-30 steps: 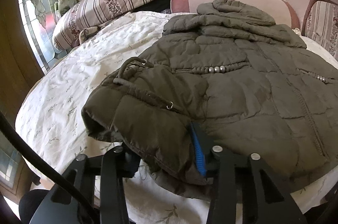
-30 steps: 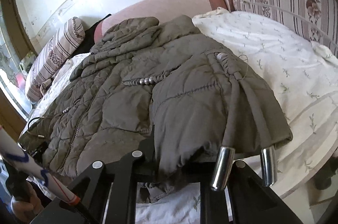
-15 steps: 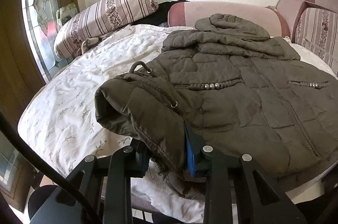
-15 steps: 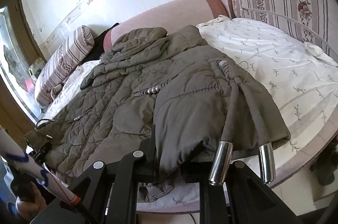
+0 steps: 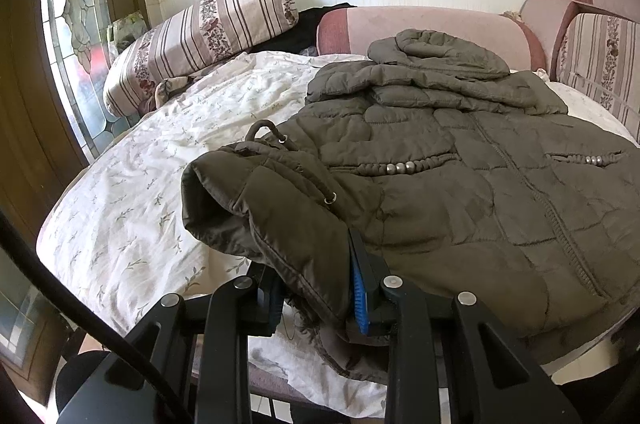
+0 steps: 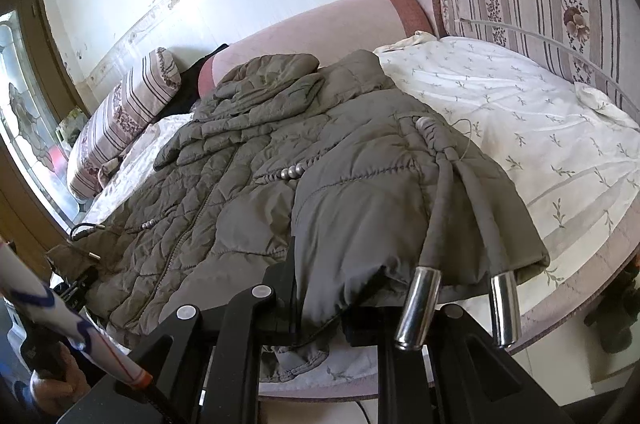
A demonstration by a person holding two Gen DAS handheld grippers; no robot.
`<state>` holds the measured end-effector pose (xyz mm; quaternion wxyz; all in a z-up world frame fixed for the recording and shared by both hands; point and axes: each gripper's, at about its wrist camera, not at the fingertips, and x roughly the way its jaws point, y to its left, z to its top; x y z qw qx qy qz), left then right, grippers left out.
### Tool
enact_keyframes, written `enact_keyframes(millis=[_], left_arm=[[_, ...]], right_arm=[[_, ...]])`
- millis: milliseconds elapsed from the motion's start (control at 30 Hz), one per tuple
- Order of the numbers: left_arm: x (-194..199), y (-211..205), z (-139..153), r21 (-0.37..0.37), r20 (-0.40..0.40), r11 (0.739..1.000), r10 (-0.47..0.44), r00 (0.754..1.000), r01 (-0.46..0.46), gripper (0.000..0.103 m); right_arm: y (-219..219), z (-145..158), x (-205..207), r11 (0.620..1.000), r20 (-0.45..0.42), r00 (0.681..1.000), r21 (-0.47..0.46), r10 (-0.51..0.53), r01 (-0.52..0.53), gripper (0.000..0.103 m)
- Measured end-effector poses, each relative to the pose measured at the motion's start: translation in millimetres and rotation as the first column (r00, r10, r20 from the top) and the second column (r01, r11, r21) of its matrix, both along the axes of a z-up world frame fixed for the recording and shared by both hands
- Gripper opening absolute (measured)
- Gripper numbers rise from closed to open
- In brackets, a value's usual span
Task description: Fold large clothes
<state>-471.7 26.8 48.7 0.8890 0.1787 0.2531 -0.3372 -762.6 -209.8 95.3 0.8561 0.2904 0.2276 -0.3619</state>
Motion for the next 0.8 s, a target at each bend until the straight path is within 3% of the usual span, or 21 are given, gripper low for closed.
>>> enact_keyframes(millis=[800], left_arm=[[6,4,28,-0.059,-0.023,0.998,-0.027,0.999,0.025,0.026]], right_arm=[[-4,19,-2,1.0,0.015,1.0,0.012,-0.002,0.002,0.016]])
